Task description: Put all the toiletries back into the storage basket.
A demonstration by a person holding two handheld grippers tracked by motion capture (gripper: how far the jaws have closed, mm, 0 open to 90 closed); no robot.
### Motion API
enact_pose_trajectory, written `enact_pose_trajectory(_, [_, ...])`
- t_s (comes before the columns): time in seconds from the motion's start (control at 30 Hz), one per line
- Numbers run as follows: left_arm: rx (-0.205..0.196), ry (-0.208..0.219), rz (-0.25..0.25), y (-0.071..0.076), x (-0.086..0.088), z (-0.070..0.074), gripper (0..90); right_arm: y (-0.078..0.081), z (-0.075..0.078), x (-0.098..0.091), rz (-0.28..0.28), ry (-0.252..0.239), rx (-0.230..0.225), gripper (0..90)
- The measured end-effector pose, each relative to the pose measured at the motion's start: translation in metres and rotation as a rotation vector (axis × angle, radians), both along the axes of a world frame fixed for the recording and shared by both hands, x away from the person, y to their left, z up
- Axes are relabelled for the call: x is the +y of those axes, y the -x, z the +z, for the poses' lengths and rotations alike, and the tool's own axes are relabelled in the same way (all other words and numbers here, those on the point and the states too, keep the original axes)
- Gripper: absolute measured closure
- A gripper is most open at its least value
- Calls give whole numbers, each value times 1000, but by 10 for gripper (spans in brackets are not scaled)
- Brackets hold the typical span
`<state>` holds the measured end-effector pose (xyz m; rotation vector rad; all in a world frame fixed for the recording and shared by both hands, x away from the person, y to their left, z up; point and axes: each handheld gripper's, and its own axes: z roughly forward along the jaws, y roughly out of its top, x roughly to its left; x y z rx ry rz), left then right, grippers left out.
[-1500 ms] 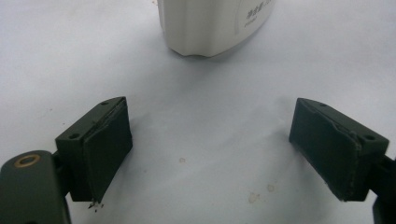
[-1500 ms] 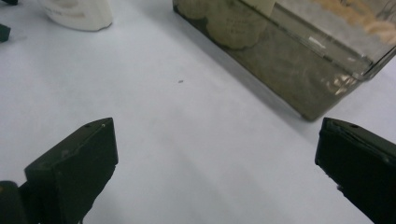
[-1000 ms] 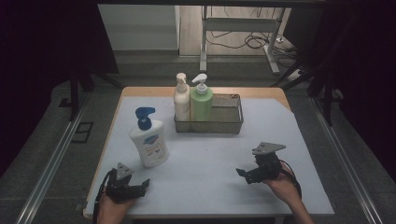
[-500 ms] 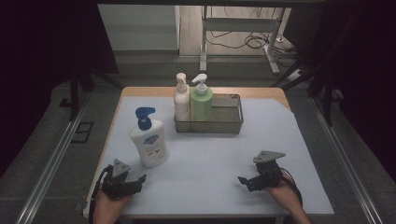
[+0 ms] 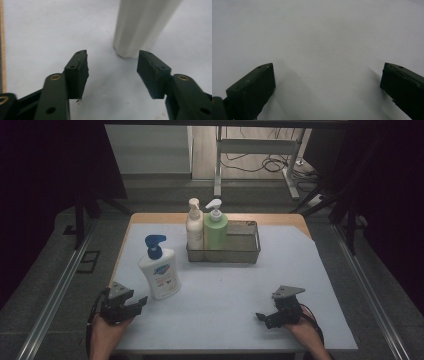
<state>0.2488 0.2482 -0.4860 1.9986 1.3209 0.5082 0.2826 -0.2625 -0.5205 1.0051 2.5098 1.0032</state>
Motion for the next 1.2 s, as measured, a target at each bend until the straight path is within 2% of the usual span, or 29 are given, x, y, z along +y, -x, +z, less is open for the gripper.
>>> enact_pose_trajectory(0.2, [-8,-15,-16,-13,0,8,539,1,-1,1,0,7,-13,0])
enact_pose_trajectory(0.37, [-16,-46,-53,-26,-5,12,597,2,-2,1,-3,7,-15,0])
enact_pose_trajectory(0.63, [-5,-43,-87,-45,-10,9,793,1,-2,0,1,5,-15,0])
enact_pose_trajectory(0.73, [-8,-19,-96,-51,-11,6,878,1,-2,0,1,5,-14,0])
enact_pose_trajectory(0.8, [-7,-6,-96,-56,-11,3,892,1,-2,0,-1,4,-16,0])
enact_pose_trajectory(0.9, [15,9,-100,-61,-10,-2,893,1,-2,0,2,5,-13,0])
enact_pose_trajectory(1.07, [32,33,-103,-65,-9,-10,894,1,-2,0,0,3,-14,0])
enact_pose_trajectory(1.2, [37,19,-109,-67,-13,-13,894,1,-2,0,1,4,-13,0])
